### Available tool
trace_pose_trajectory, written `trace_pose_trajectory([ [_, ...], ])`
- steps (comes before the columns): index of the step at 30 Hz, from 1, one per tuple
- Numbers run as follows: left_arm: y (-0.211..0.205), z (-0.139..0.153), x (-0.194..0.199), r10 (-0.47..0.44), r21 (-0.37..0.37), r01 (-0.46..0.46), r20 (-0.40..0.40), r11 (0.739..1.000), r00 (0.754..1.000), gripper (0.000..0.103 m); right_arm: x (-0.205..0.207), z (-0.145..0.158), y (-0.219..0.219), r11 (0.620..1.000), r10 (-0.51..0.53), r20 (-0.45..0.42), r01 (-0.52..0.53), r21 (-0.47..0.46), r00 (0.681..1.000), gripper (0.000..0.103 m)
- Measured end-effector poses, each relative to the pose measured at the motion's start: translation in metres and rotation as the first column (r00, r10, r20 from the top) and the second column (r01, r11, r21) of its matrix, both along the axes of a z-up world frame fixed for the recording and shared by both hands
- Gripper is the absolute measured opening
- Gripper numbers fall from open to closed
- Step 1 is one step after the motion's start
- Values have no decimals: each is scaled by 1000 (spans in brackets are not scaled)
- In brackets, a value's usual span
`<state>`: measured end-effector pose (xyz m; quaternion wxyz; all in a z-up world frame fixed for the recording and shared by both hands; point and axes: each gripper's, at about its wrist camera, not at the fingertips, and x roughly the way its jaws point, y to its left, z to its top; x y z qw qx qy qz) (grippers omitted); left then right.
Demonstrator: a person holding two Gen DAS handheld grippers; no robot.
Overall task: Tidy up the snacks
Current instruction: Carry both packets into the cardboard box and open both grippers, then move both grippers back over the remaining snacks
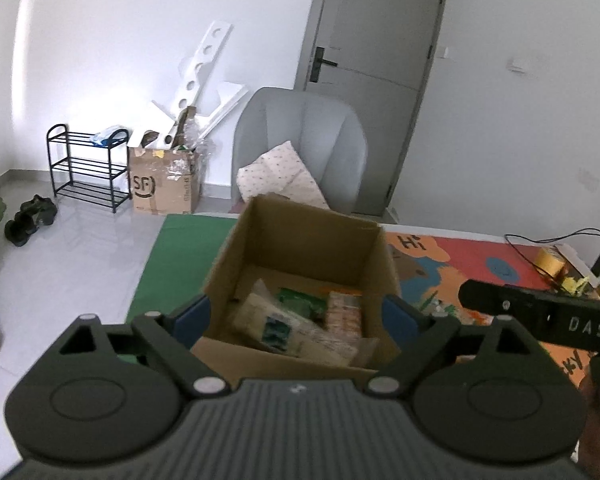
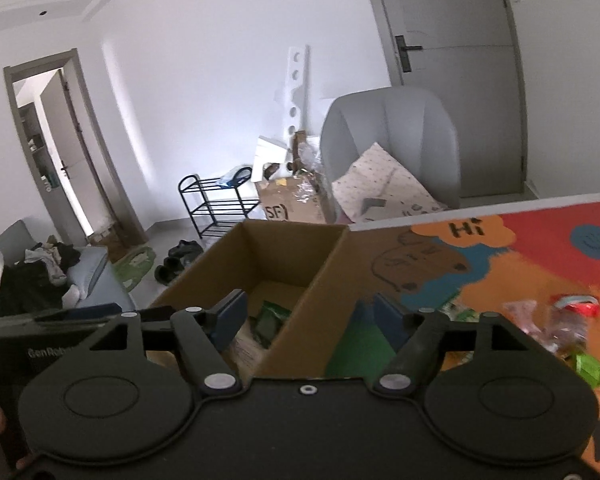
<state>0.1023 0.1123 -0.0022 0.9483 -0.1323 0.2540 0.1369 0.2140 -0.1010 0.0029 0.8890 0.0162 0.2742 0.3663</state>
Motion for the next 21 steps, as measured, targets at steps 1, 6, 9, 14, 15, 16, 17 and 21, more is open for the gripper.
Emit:
trace_pose_trajectory([
  [1, -3, 0, 0, -10, -1, 10, 1, 1000, 1000, 92, -1, -1, -3, 1000, -10, 0, 10, 0, 1000, 73],
  [6, -16, -2, 6, -47, 1, 47, -6, 999, 999, 94, -3, -5, -24, 999, -50, -7, 50, -2, 999, 78],
  [9, -25, -3, 12, -63, 0, 63, -19, 998, 998, 95, -2, -8, -36, 997, -71, -11, 71, -1, 997, 81],
  [14, -41, -4, 21, -86, -3, 86, -31, 996, 996, 95, 3, -13, -57, 994, -111, -24, 111, 3, 994, 91],
  [15, -44, -5, 23, -91, -6, 91, -32, 996, 995, 95, 3, -13, -61, 993, -117, -22, 117, 4, 993, 95],
  [16, -47, -5, 23, -93, -9, 93, -33, 996, 995, 95, 4, -14, -66, 992, -124, -19, 124, 6, 992, 96],
  [17, -50, -5, 25, -95, -13, 95, -35, 995, 995, 95, 4, -14, -70, 991, -131, -17, 131, 6, 991, 99],
  [21, -61, -8, 29, -105, -21, 104, -43, 994, 994, 95, 7, -14, -83, 989, -150, -13, 150, 4, 989, 103],
])
